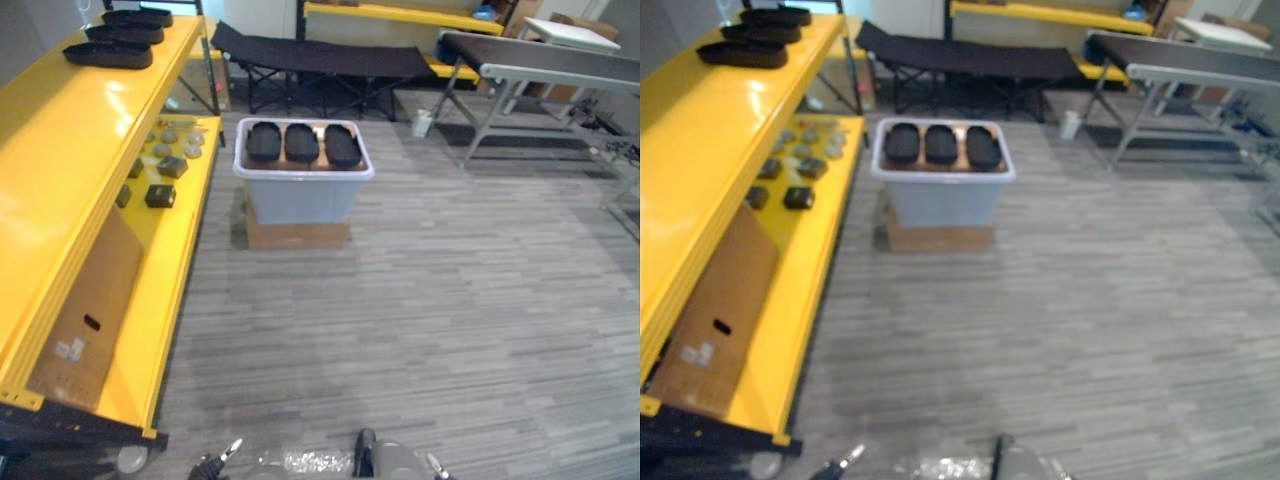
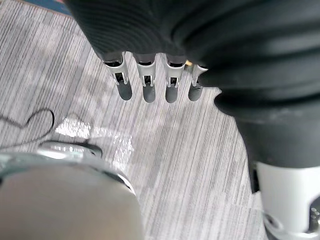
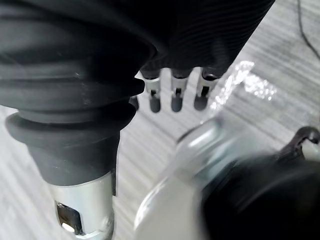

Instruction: Walk over and take plastic housings, then place them on the shelf

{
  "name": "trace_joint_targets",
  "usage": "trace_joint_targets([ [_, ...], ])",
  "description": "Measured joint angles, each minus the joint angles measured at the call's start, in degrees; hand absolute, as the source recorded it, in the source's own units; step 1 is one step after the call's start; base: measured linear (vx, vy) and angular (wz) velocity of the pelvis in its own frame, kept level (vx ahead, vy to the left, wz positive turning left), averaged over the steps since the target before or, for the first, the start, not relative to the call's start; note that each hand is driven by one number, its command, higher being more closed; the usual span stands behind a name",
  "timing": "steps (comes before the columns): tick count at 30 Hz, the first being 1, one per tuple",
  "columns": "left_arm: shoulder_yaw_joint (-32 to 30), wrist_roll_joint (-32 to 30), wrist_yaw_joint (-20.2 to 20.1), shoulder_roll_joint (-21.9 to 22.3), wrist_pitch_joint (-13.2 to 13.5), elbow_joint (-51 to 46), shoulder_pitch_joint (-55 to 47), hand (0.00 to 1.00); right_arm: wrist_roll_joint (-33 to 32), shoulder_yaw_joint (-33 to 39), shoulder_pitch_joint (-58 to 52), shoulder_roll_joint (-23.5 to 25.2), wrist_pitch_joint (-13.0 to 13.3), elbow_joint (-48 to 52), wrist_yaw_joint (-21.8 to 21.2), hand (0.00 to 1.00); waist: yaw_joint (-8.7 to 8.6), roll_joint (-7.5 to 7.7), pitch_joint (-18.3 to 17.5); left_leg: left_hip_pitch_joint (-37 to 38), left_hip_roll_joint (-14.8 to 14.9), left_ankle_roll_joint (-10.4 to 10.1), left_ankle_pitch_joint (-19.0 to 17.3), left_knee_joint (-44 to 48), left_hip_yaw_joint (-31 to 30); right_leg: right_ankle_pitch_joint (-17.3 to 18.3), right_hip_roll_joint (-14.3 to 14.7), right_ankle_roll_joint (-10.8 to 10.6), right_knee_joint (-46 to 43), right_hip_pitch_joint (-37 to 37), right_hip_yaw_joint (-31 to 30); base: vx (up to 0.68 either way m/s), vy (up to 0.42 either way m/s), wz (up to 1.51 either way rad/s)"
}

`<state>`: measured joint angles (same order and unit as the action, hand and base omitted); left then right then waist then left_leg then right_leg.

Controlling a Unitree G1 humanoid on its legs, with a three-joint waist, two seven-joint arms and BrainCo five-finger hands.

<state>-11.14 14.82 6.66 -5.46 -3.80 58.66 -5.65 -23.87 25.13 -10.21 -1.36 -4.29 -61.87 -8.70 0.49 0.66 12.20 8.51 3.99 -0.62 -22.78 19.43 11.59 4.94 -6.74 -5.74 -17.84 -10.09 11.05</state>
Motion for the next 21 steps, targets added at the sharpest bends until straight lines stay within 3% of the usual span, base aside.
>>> trace_joint_targets([
  [2,0.0,0.2,0.0,0.1,0.0,0.0,-0.2,0.00,0.0,0.2,-1.0,0.1,-0.3,-0.3,0.0,0.00,-0.04,0.02,-0.2,2.2,0.4,-2.2,-1.5,-0.8,-0.1,-2.0,-0.3,0.4,-0.5,-0.1,-0.1,0.29,-0.243,0.03],
  [3,0.0,0.8,0.6,1.1,0.0,0.0,-0.5,0.00,0.0,0.9,-1.2,-0.6,-0.7,-0.3,0.1,0.00,-0.75,-1.47,-1.0,2.6,1.9,-3.0,-2.6,-1.2,-0.3,-1.2,0.4,2.4,-5.0,-2.1,0.6,0.36,-0.285,0.06],
  [4,-0.1,1.1,1.2,2.1,0.0,-0.1,-1.0,0.00,0.0,0.9,-1.3,-1.3,-0.7,-0.3,0.1,0.00,-1.29,-2.89,-2.6,2.3,3.5,-4.0,-3.2,-1.2,-0.4,1.6,1.1,3.0,-7.6,-3.2,1.7,0.48,-0.310,0.12],
  [5,-1.5,2.7,1.2,2.9,0.2,-0.1,-1.4,0.00,0.1,0.6,-1.1,-1.7,-0.5,-0.4,0.6,0.00,-1.46,-4.04,-3.3,-1.2,5.0,-5.3,-2.7,8.2,-1.3,6.0,1.7,3.9,-11.1,-4.0,2.1,0.50,-0.327,0.13],
  [6,-1.9,3.4,1.1,3.6,0.2,-0.4,-1.4,0.00,0.1,0.6,-0.9,-2.0,-0.3,-0.4,0.9,0.00,-1.50,-4.41,-3.2,-3.8,5.9,-6.4,-1.6,14.5,-2.1,6.7,1.8,4.6,-11.9,-3.6,2.4,0.42,-0.266,0.14],
  [7,-2.8,4.8,1.1,4.6,0.4,-0.9,-1.4,0.00,0.4,0.6,-0.9,-2.6,0.6,-0.4,1.5,0.00,-1.31,-5.43,-3.0,-9.6,8.1,-7.2,2.6,27.6,-3.9,8.1,2.4,5.9,-12.0,-1.5,3.0,0.40,-0.277,0.15],
  [9,-3.5,5.4,1.1,5.1,1.0,-1.2,-2.2,0.00,2.7,0.4,0.0,-3.5,1.8,-0.6,1.6,0.00,-1.08,-6.78,-2.3,-14.4,9.9,-7.2,2.9,40.3,-5.2,9.1,4.0,6.9,-9.4,4.9,3.4,0.41,-0.183,0.07],
  [12,-3.9,6.9,1.1,5.1,1.3,-2.0,-3.3,0.00,5.6,-1.9,2.5,-4.6,5.1,-0.3,1.1,0.00,0.20,-5.84,-1.9,-20.8,5.8,-6.6,2.5,35.7,-6.0,8.9,4.0,6.6,-2.6,11.5,2.9,0.34,-0.071,-0.14],
  [15,-4.9,6.8,0.9,4.8,1.3,-2.6,-4.5,0.00,6.1,-4.2,7.8,-4.4,7.5,0.6,1.3,0.00,2.66,-3.70,-0.4,-24.4,1.1,-4.5,5.1,13.8,-5.9,8.7,3.0,6.2,1.5,15.1,0.1,0.39,0.075,-0.57],
  [16,-6.1,6.3,0.5,4.7,1.5,-3.6,-5.4,0.00,6.1,-6.6,9.4,-4.1,8.6,2.5,1.3,0.00,3.65,-2.28,0.5,-24.4,0.1,-3.9,10.6,3.7,-5.9,9.7,1.8,4.6,2.8,17.0,-0.9,0.29,0.103,-0.39],
  [17,-6.3,5.7,0.4,4.7,1.6,-3.6,-5.7,0.00,6.1,-7.3,9.6,-4.1,9.1,3.4,1.3,0.00,3.93,-1.90,0.7,-24.5,0.1,-3.5,14.1,1.5,-5.8,10.3,1.4,4.0,3.0,18.0,-1.2,0.47,0.170,-0.34],
  [18,-6.2,4.4,-0.3,4.6,1.7,-3.5,-6.4,0.00,6.1,-8.8,9.8,-4.2,9.5,4.5,1.3,0.00,4.67,-1.70,0.8,-23.2,0.3,-2.8,20.7,0.4,-4.5,11.5,1.0,2.5,3.3,20.0,-1.8,0.35,0.144,-0.09],
  [19,-6.2,4.3,-0.9,4.5,1.8,-3.5,-6.2,0.00,6.1,-9.5,10.2,-3.9,9.5,4.6,1.3,0.00,4.89,-1.19,1.0,-22.9,-0.6,-0.5,19.8,1.4,-3.9,12.0,0.4,2.3,3.5,21.1,-1.8,0.55,0.216,-0.01],
  [21,-5.5,2.6,-1.9,2.7,2.0,-3.5,-5.0,0.00,6.1,-10.7,11.9,-3.8,9.4,4.7,1.1,0.00,5.52,1.20,1.5,-23.3,-2.6,0.4,14.9,5.1,-3.4,11.5,-1.6,2.5,3.9,22.6,-1.9,0.45,0.182,0.07],
])
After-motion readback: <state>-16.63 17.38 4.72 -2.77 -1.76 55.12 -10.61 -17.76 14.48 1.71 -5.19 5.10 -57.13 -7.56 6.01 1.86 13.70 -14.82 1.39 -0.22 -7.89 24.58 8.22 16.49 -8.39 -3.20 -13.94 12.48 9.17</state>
